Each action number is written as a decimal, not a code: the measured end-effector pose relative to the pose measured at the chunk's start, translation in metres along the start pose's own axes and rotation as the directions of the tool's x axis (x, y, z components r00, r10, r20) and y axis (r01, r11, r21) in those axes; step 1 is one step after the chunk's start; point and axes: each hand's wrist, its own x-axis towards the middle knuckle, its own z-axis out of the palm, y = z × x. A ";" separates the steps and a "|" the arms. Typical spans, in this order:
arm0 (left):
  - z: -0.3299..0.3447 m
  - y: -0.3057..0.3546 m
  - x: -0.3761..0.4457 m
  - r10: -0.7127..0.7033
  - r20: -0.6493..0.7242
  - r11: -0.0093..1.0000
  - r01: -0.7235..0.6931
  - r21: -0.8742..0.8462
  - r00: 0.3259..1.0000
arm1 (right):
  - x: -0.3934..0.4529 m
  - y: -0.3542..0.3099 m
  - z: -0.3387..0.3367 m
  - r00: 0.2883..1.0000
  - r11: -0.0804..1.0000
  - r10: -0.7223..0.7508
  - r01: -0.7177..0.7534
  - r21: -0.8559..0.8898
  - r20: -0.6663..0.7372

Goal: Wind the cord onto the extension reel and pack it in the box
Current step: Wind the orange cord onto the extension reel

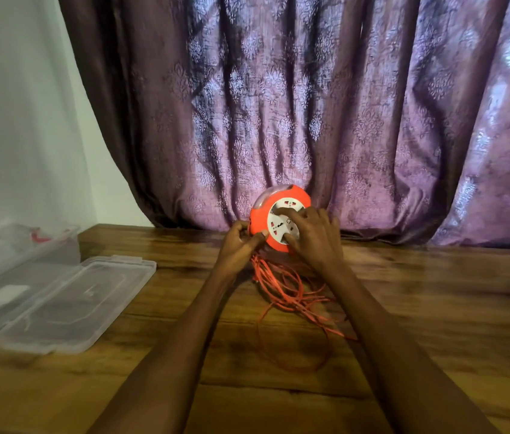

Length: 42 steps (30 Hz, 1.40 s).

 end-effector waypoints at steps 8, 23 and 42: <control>-0.005 0.010 0.003 -0.177 -0.152 0.955 0.132 -0.267 0.972 | -0.005 -0.010 0.000 0.978 0.922 -0.176 0.204 0.328 -0.113; -0.025 0.029 0.004 -0.250 -0.204 0.792 0.078 -0.606 0.947 | -0.024 -0.050 0.017 0.859 0.989 -0.100 0.028 0.148 0.502; -0.023 0.028 -0.007 -0.277 -0.016 0.680 0.184 -0.710 0.961 | -0.004 -0.023 0.062 0.956 0.936 -0.044 -0.062 0.345 0.289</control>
